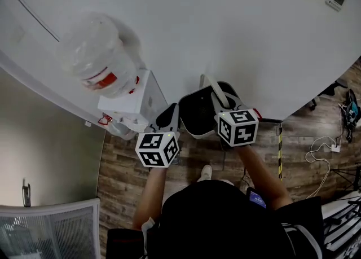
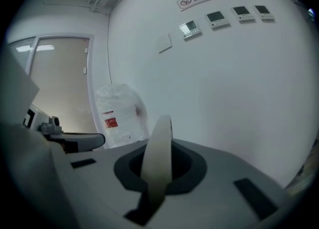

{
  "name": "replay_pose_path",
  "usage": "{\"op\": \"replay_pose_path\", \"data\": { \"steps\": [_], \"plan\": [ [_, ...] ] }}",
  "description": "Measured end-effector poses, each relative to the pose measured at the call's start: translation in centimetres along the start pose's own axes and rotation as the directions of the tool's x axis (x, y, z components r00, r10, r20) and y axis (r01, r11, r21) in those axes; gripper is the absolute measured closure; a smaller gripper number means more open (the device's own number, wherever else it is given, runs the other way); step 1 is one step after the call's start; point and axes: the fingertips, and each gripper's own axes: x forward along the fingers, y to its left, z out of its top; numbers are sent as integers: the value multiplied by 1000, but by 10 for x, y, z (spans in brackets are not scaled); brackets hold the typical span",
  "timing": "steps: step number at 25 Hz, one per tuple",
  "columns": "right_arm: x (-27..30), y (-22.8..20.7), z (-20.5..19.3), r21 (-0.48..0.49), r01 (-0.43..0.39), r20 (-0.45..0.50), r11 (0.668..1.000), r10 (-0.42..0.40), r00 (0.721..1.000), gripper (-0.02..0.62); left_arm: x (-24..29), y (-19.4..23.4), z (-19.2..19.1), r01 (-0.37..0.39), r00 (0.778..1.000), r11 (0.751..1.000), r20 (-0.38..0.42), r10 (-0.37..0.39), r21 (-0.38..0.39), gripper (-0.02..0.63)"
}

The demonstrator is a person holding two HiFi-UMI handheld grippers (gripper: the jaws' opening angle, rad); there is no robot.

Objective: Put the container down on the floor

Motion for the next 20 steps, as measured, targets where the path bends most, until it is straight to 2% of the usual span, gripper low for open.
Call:
{"op": "replay_pose_path", "data": {
  "steps": [8,13,20],
  "plan": [
    [18,-10,-15,12,-13,-38,1000,14,999,566,20,9,-17,-19,999,999,-28,18,-29,589],
    [23,-12,-24,5,-5,-71,1000,5,997,566,28,20,-23,-20,998,1000,-52,19,-10,588],
    [41,-2,-29,28,26,-83,999,-24,996,566,36,44,-23,23,996,999,-82,-25,-31,589]
  ]
}}
